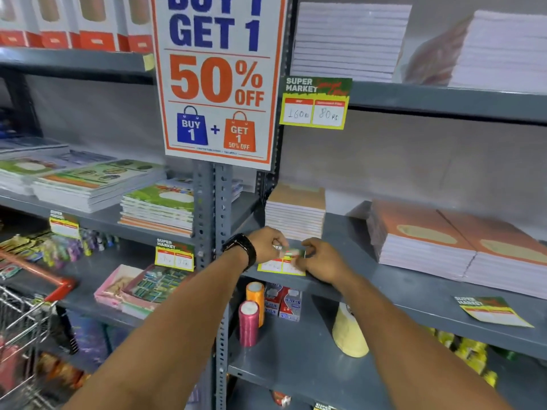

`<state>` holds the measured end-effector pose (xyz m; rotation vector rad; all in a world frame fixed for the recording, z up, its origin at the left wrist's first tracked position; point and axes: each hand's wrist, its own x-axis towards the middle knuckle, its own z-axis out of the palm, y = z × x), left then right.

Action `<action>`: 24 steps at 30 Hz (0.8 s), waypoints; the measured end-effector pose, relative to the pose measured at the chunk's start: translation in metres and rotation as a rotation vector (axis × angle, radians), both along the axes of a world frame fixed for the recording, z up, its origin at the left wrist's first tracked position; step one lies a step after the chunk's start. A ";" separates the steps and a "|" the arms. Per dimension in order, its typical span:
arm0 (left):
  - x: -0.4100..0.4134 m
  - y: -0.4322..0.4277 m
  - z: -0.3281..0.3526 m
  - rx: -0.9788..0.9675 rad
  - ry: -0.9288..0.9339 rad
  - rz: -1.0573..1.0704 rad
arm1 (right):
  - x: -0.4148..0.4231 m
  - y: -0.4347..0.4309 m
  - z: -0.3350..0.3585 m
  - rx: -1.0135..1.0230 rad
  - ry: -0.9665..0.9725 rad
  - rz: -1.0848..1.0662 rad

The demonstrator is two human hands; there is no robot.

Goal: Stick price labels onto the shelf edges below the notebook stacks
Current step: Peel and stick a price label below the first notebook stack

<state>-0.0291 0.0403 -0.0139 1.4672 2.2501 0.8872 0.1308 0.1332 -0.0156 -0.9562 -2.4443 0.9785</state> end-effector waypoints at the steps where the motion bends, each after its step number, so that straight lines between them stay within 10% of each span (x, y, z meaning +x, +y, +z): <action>1: -0.001 -0.002 0.001 0.054 -0.032 -0.014 | -0.001 0.001 0.000 -0.050 0.062 -0.012; 8: 0.004 -0.037 0.002 0.275 -0.129 -0.143 | 0.006 -0.017 -0.002 -0.249 0.274 0.080; 24: 0.040 -0.069 -0.043 0.289 0.077 0.166 | 0.030 -0.064 -0.033 0.306 0.084 0.000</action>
